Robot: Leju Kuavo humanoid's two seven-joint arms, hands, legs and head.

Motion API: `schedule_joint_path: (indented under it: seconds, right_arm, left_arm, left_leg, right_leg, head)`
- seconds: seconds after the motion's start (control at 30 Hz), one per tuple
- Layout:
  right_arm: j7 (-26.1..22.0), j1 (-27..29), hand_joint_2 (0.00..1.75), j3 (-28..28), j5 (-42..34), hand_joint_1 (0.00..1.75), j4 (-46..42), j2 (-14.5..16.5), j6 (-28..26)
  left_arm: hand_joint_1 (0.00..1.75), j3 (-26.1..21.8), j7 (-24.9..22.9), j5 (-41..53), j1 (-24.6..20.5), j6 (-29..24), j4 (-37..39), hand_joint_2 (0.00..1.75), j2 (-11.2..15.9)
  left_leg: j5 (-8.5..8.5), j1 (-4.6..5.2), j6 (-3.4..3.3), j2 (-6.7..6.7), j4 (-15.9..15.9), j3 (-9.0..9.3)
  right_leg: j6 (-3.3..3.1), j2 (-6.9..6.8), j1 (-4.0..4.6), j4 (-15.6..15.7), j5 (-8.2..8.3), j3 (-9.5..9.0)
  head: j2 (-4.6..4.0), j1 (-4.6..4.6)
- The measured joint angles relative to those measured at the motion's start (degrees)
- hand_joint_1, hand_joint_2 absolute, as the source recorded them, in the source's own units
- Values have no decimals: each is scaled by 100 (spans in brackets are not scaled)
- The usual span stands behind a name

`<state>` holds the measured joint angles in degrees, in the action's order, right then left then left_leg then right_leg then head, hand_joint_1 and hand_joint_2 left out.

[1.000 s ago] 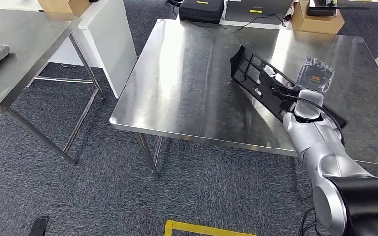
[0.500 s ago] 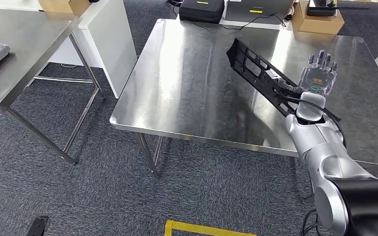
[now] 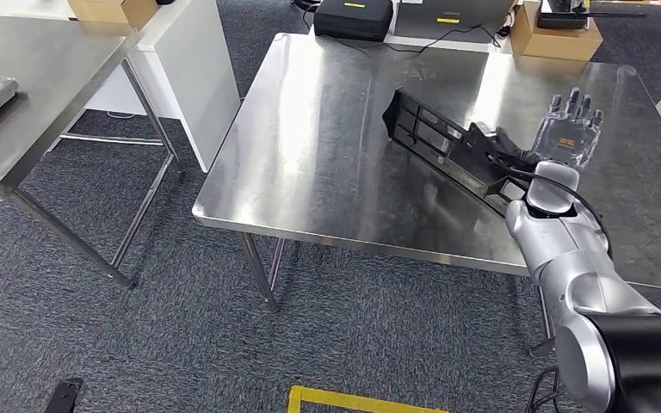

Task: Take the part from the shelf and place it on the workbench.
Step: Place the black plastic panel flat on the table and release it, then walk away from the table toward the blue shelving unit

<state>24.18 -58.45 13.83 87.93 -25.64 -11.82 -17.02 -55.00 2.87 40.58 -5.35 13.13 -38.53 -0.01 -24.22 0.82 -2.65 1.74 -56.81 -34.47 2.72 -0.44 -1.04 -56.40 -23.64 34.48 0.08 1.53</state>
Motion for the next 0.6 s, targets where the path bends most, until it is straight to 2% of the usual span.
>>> schedule_joint_path:
  seconds: [0.47, 0.6]
  right_arm:
    - [34, 54, 0, -260, 0, 0, -3, -163, -22]
    - [72, 61, 0, -373, 0, 0, -38, -342, -56]
  left_arm:
    - [0, -63, 17, 43, 22, 26, 0, 175, 18]
    - [0, -118, 15, 114, 49, 98, -1, 175, 43]
  left_leg:
    - [-1, 5, -1, 0, 0, 4]
    - [0, 5, -1, -5, 0, 2]
  right_leg:
    - [0, 1, -3, 0, 0, -1]
    - [0, -5, -5, 0, 0, -3]
  head:
    - [1, 1]
    - [-1, 1]
